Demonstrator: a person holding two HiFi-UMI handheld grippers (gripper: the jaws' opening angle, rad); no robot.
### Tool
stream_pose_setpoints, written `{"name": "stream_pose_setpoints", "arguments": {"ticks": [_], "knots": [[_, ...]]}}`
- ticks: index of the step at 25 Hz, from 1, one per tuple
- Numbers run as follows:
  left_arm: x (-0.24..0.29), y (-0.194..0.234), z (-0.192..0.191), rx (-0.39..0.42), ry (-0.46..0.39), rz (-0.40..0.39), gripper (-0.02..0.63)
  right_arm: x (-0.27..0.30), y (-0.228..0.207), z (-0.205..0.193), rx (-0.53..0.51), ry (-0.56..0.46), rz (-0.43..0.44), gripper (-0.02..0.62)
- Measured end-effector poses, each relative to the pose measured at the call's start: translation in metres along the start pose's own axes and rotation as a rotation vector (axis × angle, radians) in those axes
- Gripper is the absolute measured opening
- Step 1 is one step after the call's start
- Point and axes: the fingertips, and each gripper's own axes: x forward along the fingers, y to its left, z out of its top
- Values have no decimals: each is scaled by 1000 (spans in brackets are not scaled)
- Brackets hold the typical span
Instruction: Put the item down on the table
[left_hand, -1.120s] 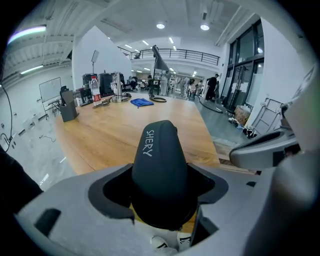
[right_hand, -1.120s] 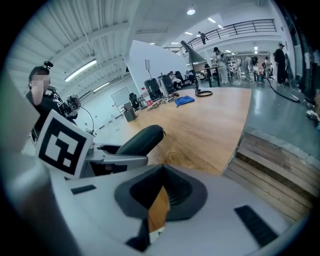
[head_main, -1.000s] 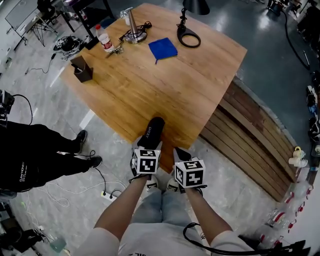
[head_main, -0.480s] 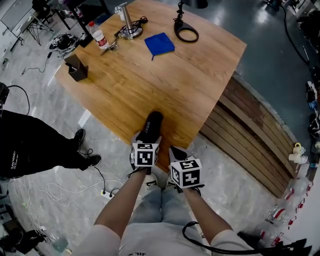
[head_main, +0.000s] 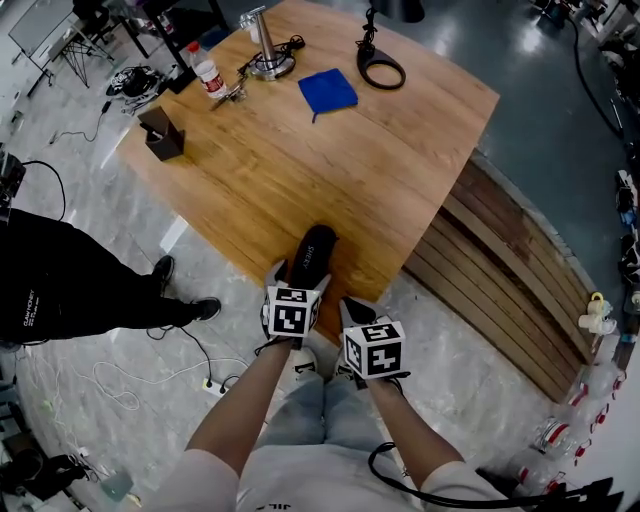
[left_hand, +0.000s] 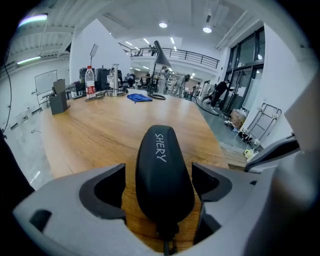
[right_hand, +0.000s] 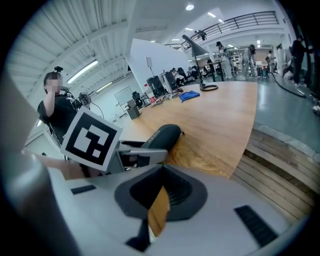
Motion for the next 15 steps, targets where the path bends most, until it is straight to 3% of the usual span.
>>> {"name": "stream_pose_setpoints", "arguments": {"ticks": [7, 9, 15], "knots": [[-21, -5, 8, 8, -30, -2, 399, -8, 8, 7, -4, -17, 1, 3], [-32, -7, 7, 0, -33, 5, 373, -12, 8, 7, -6, -18, -3, 3], [-75, -15, 7, 32, -76, 58, 13, -33, 14, 6, -16, -30, -21, 3]]}}
